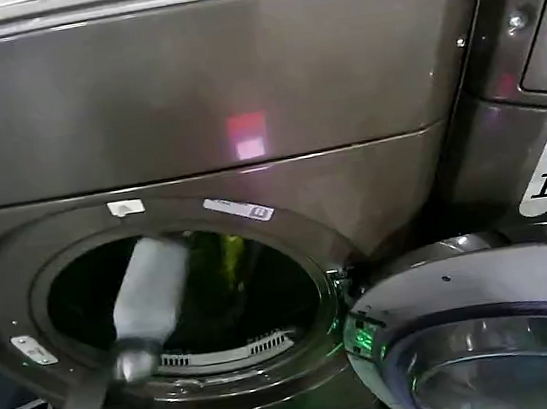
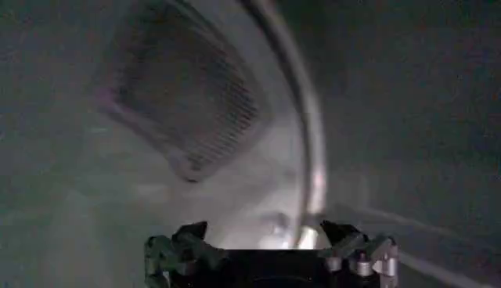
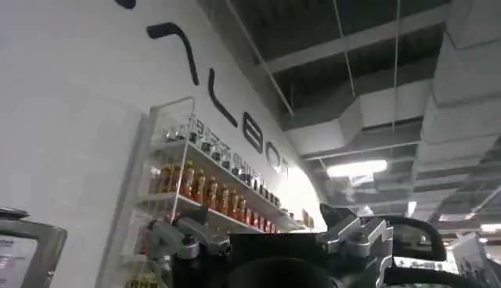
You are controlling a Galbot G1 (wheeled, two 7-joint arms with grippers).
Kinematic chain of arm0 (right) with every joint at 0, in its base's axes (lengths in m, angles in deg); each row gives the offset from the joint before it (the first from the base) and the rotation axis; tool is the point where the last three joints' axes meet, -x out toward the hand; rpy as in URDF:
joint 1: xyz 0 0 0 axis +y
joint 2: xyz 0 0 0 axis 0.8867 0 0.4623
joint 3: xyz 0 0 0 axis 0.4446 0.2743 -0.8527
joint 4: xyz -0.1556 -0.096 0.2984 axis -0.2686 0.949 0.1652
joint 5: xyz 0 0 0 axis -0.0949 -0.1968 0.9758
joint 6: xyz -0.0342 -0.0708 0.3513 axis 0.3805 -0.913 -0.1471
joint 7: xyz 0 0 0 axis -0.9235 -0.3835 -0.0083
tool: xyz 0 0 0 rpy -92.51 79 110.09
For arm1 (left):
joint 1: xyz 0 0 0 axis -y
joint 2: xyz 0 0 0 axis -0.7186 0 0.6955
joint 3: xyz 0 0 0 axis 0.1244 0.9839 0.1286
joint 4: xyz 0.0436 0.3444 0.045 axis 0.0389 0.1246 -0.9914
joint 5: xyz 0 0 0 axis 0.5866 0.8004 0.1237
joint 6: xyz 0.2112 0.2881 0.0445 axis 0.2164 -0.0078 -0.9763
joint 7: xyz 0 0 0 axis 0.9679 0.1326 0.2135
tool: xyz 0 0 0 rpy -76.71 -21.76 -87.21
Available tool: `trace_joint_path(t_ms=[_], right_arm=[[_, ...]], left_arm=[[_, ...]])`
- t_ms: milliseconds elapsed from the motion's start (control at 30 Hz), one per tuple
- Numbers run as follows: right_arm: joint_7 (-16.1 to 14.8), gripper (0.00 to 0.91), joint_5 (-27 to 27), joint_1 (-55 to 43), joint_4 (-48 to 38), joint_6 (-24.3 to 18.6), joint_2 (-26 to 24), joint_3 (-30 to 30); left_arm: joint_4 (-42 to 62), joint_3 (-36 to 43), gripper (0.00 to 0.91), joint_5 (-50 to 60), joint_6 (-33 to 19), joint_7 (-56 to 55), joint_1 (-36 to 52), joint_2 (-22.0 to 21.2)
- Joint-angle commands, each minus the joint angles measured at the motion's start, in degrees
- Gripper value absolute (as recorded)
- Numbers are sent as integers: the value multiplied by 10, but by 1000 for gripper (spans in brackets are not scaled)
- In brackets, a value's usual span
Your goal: Grasp the clothes from the dryer.
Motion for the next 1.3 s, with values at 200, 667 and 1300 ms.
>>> trace_joint_path(t_ms=[200,667,1300], right_arm=[[-3,907,-9,-5,-8,-1,1,4],[-6,907,-22,-16,-10,-4,2,15],[-9,907,-28,-18,-13,-7,5,15]], left_arm=[[235,285,907,160,-44,194,158,-4],[275,321,907,171,-56,204,125,-30],[287,303,0,159,-61,210,103,-46]])
